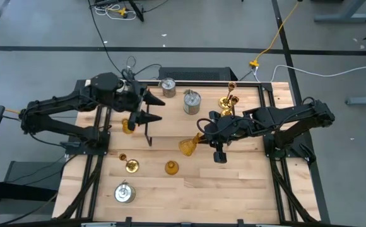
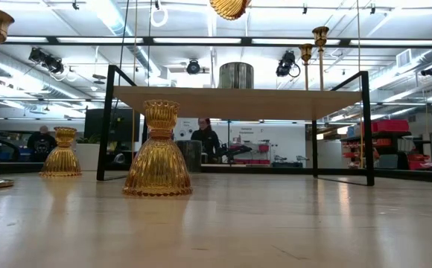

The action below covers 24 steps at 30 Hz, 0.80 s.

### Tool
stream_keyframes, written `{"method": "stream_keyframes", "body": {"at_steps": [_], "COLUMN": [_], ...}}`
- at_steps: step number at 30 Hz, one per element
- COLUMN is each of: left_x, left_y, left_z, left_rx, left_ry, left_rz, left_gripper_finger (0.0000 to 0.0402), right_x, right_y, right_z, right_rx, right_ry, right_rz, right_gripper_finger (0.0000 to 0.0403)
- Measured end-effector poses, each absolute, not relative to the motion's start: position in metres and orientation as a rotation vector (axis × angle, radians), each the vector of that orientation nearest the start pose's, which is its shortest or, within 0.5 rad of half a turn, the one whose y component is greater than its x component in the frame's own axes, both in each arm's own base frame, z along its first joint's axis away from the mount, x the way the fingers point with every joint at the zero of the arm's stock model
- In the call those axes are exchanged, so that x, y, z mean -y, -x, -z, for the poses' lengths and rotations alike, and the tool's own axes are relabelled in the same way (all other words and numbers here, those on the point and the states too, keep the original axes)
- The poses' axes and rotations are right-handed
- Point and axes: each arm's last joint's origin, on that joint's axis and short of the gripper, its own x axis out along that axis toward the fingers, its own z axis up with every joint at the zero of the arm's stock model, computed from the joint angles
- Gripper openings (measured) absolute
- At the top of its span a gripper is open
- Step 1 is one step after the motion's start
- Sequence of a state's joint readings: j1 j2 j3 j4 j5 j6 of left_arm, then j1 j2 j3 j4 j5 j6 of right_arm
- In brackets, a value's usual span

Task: Pick & Place candle stick holders
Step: Put the top glass candle holder on the shelf

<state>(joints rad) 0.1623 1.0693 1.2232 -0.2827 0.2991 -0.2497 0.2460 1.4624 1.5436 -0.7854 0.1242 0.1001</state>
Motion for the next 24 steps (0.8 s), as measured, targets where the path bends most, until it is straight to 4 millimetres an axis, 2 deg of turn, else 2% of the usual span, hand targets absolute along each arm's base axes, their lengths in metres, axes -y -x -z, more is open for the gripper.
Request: {"method": "stream_keyframes", "body": {"at_steps": [6,15,24], "left_x": [-0.027,-0.024,-0.005], "left_y": [-0.238,-0.27,-0.298], "left_z": [-0.417,-0.392,-0.37], "left_rx": [-0.191,-0.298,-0.384], "left_ry": [0.295,0.315,0.306], "left_rz": [0.211,0.233,0.255], "left_gripper_finger": [0.0364,0.0366,0.0366], "right_x": [-0.069,-0.067,-0.063], "right_y": [-0.296,-0.291,-0.291], "right_z": [-0.383,-0.377,-0.377], "right_rx": [-0.702,-0.773,-0.78], "right_ry": [0.024,0.022,0.01], "right_rz": [-0.029,-0.005,0.011], "right_gripper_finger": [0.0013,0.0013,0.0013]}}
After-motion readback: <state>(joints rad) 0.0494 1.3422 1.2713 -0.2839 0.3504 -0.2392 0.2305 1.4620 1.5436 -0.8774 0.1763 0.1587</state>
